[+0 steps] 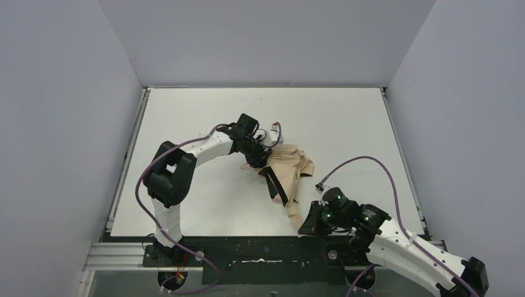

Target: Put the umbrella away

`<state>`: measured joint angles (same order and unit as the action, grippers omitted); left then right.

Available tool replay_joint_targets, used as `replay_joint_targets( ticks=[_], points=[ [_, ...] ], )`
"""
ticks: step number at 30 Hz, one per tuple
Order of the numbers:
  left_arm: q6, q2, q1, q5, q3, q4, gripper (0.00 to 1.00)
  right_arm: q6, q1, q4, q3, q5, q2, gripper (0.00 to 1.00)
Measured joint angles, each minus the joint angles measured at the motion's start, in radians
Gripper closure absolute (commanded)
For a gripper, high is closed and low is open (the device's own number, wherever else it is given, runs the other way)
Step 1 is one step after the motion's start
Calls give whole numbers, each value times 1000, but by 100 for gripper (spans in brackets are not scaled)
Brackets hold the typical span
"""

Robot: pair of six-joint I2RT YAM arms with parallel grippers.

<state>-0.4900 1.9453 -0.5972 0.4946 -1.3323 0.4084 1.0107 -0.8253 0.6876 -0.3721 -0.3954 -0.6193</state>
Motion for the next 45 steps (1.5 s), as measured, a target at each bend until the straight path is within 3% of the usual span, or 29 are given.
replay_joint_targets(
  ticks=[6, 14, 21, 26, 32, 41, 45],
  points=[
    [11, 0, -7, -27, 0, -1, 100, 47, -60, -55, 47, 30, -8, 100],
    [10, 0, -9, -118, 2, -47, 100, 105, -255, -86, 63, 113, -108, 100],
    [-8, 0, -12, -158, 35, -112, 100, 102, -315, -61, 26, 220, -151, 84],
    [-28, 0, -11, -208, 41, -151, 100, 85, -322, -9, 18, 217, -141, 63],
    [-60, -6, -28, -244, 74, -190, 100, -9, -322, 89, -106, 256, -90, 52],
    [-98, -30, -53, -284, 116, -236, 100, -171, -306, 185, -426, 659, -103, 28],
    [-115, -40, -65, -300, 144, -267, 100, -293, -174, 151, -482, 781, -202, 25]
  ],
)
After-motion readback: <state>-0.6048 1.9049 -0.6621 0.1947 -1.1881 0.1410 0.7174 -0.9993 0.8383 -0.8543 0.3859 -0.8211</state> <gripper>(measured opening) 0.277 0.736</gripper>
